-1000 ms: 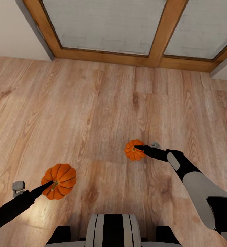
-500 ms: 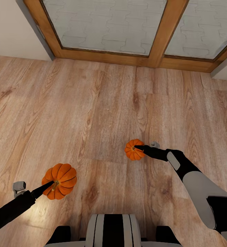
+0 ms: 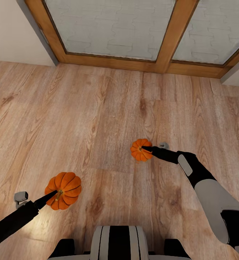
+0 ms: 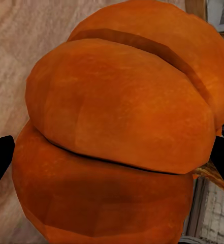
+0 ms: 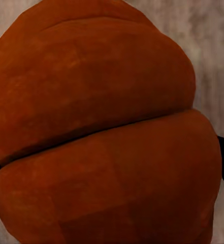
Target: Place each of the two pumpkins and all three candles from the living room inside a cabinet in the living room (use any cabinet), then make sure every cabinet is closed, and position the cauldron so it is next to a table in the living room.
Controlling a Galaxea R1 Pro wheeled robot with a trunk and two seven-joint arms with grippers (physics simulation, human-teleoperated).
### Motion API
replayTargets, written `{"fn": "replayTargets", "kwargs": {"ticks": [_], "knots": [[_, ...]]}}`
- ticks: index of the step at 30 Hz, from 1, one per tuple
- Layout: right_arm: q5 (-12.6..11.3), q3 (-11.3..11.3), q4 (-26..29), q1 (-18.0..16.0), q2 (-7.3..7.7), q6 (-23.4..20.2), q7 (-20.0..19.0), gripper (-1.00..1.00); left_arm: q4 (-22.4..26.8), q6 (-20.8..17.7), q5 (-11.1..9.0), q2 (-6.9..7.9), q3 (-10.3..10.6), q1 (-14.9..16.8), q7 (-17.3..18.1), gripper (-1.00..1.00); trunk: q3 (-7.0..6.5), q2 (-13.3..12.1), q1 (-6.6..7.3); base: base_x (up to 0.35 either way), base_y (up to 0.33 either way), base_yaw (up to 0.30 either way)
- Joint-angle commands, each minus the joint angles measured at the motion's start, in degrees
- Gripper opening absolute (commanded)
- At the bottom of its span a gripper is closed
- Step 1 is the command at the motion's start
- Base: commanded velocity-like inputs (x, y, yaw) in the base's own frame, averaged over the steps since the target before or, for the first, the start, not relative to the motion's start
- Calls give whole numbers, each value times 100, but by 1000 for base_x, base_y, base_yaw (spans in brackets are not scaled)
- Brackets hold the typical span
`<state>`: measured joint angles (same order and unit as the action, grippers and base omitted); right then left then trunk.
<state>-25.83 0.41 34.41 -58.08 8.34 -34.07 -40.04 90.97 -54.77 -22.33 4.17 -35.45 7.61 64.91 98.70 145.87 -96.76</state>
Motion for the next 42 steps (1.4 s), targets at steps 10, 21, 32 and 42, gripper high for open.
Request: {"fn": "replayTargets", "kwargs": {"ticks": [10, 21, 32, 42], "knots": [[-1, -78, 3400, 1449, 1054, -1196, -677, -100, 7, 38, -10, -489, 127, -4, 9, -100, -219, -13, 26, 0, 0, 0], [6, -1372, 5724, 3480, 1525, -1313, -815, -100, 8, 210, 55, -738, 1240, -5, -79, -100, -463, -27, 54, 0, 0, 0], [43, -1856, 5820, 3658, 1542, -1032, -1065, -100, -212, 490, 63, -756, 1417, -52, -487, -100, -712, -42, 83, 0, 0, -38], [52, -1636, 5823, 3572, 1400, -1028, -45, -100, -729, 733, -2, -958, 2208, 27, -1804, -100, -937, -55, 109, 0, 0, -260]]}}
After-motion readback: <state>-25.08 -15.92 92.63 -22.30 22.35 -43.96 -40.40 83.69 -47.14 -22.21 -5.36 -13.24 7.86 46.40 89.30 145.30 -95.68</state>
